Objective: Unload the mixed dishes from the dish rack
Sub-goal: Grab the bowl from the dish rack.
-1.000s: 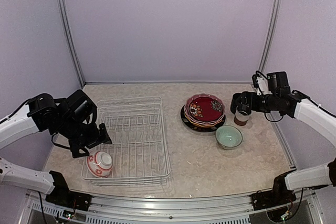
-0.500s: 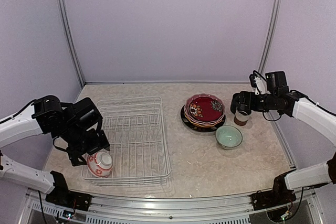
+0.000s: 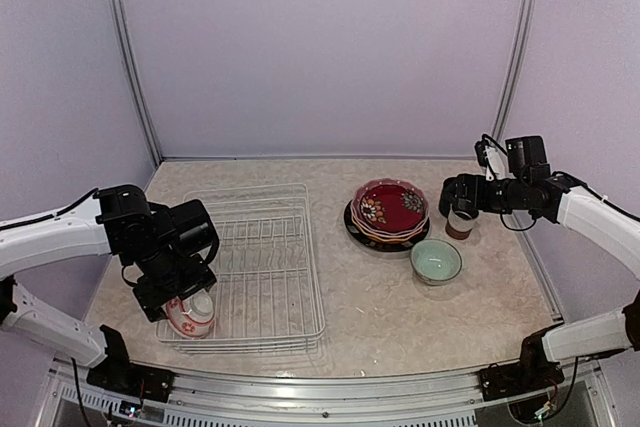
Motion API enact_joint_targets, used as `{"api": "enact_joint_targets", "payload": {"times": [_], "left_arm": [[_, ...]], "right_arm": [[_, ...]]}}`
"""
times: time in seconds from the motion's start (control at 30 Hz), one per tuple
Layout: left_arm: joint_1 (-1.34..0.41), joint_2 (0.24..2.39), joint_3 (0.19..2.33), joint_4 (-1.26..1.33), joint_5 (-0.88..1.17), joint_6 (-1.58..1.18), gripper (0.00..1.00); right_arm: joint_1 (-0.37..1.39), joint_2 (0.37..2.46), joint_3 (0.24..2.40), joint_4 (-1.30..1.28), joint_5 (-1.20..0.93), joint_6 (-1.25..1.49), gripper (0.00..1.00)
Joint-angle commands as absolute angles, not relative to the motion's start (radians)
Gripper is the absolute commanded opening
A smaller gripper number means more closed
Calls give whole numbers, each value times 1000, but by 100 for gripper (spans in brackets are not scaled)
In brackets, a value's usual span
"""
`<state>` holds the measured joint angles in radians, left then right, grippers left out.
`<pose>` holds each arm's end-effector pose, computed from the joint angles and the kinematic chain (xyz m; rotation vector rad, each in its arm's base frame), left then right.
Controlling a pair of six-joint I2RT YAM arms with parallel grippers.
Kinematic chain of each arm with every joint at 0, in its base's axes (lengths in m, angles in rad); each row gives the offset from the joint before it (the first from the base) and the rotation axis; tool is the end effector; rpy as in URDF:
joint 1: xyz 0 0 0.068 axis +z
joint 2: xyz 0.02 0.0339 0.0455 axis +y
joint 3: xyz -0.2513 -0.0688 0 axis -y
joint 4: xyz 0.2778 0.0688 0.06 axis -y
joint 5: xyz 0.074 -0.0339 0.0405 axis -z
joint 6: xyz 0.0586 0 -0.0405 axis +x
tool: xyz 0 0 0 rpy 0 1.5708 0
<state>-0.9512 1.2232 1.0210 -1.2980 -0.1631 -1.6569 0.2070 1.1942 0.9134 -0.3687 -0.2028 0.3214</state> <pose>0.1401 -0.1800 0.2213 -1.0328 2.7799 -0.0371 0.3066 0.0765 0.2484 0.0152 2.2539 0.5128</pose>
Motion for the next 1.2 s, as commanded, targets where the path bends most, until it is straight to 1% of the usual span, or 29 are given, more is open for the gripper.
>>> {"api": "enact_joint_targets", "payload": {"times": [0.0, 0.4, 0.63, 0.77, 0.8, 0.93, 1.17], "left_arm": [[-959, 1244, 980, -1280, -172, -1683, 95], [-928, 1258, 894, -1138, -188, -1607, 96], [-893, 1200, 846, -1006, -250, -1493, 94], [-873, 1168, 849, -991, -293, -1458, 93], [-871, 1163, 855, -996, -300, -1454, 94], [-884, 1166, 864, -1017, -314, -1472, 99], [-1002, 1215, 865, -1033, -389, -1633, 99]], "right_arm": [[202, 1182, 916, -372, -209, 310, 96], [201, 1190, 908, -355, -227, 315, 96], [201, 1193, 908, -353, -229, 317, 96], [202, 1193, 910, -354, -230, 318, 96], [201, 1193, 909, -355, -231, 318, 96], [201, 1190, 907, -357, -226, 316, 96], [200, 1197, 907, -349, -236, 316, 96]]}}
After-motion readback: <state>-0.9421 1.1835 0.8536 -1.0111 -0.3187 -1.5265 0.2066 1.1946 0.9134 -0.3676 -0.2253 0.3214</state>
